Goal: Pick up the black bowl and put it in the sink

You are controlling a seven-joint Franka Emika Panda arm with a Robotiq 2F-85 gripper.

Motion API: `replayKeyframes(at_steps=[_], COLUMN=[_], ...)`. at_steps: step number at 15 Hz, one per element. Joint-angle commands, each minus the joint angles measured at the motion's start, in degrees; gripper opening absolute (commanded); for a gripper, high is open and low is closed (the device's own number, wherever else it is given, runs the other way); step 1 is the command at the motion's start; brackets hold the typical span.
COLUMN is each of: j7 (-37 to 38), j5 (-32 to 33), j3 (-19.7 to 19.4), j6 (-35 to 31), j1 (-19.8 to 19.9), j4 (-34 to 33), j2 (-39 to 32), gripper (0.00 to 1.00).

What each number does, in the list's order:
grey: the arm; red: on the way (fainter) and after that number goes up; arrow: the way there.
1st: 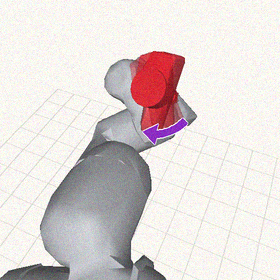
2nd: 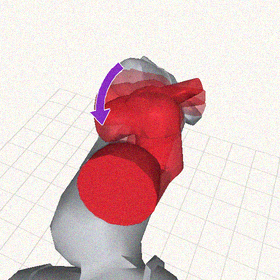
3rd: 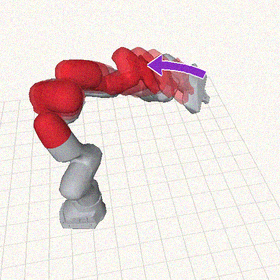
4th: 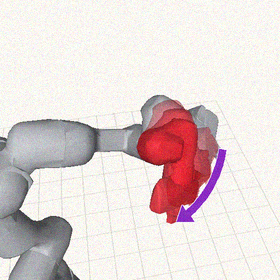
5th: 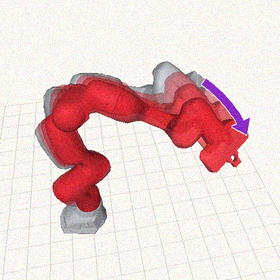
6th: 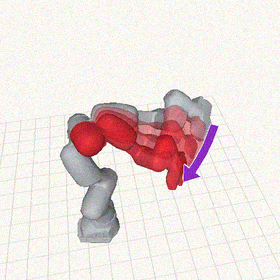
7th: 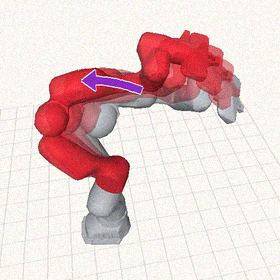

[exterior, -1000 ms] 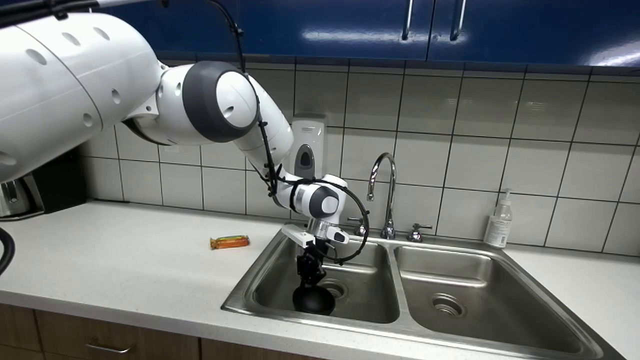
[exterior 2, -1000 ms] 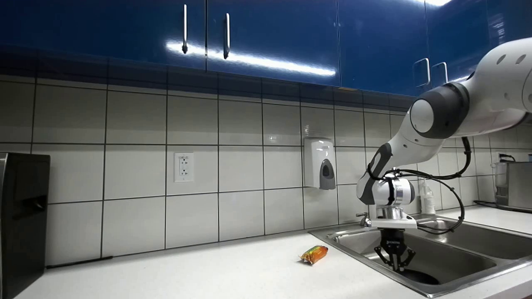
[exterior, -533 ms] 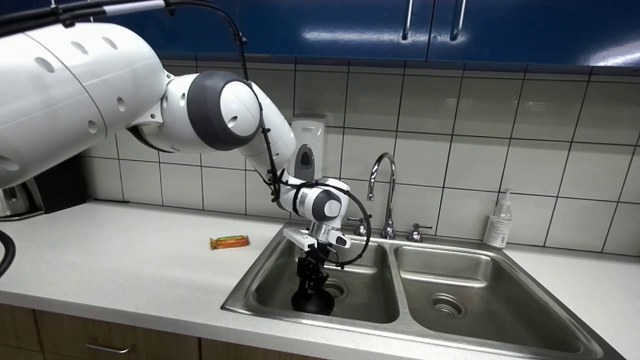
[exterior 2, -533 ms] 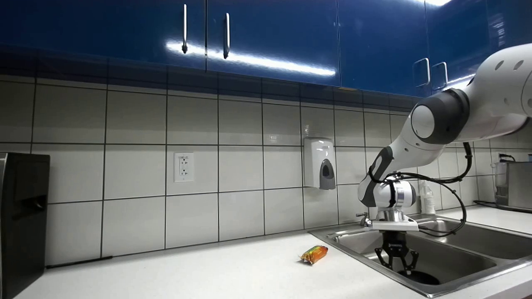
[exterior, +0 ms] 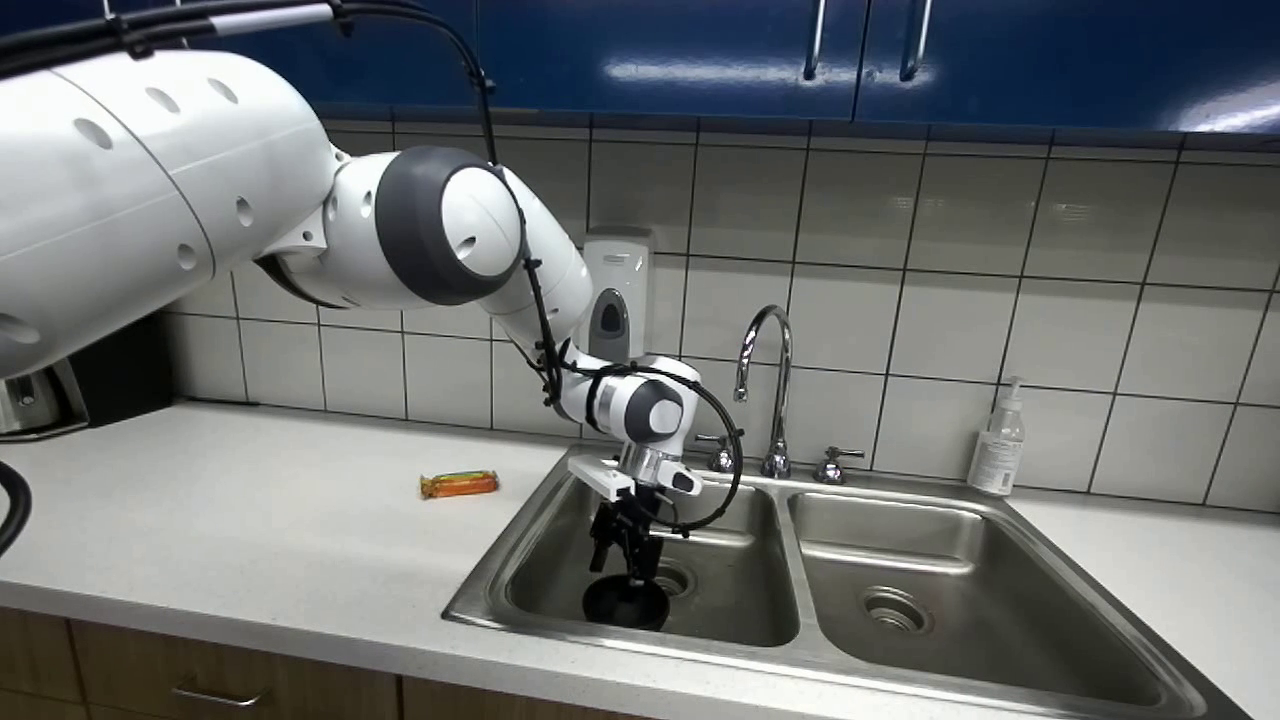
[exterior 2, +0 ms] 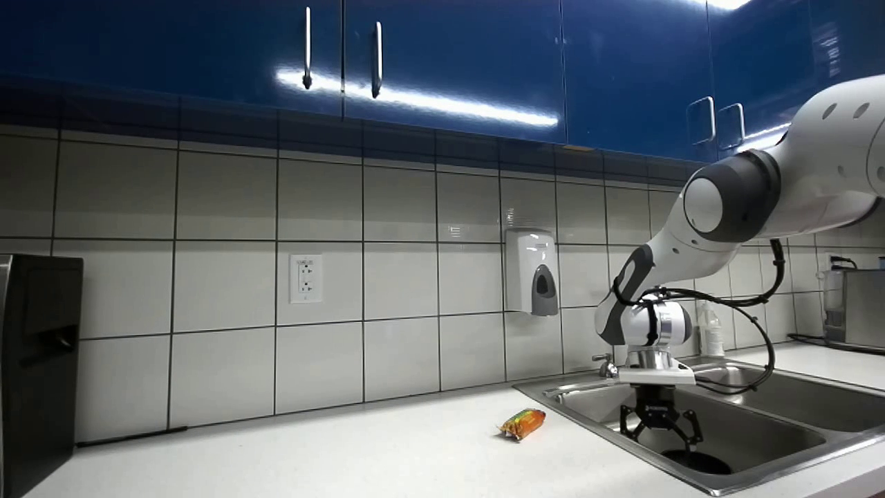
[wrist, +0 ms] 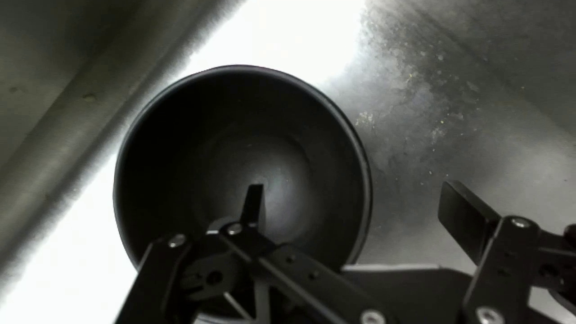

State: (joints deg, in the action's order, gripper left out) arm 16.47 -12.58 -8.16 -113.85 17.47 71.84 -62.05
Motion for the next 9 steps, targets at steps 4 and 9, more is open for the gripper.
replayKeyframes(at_steps=[4, 9], j7=[-0.27, -1.23], j5=[-0.56, -0.26], j3=[-0.13, -0.01], j6=[-1.23, -7.57], j1=[0.05, -0.86], j4=[1.40, 7.63], j2=[2.64, 8.05], gripper=[1.00, 1.00])
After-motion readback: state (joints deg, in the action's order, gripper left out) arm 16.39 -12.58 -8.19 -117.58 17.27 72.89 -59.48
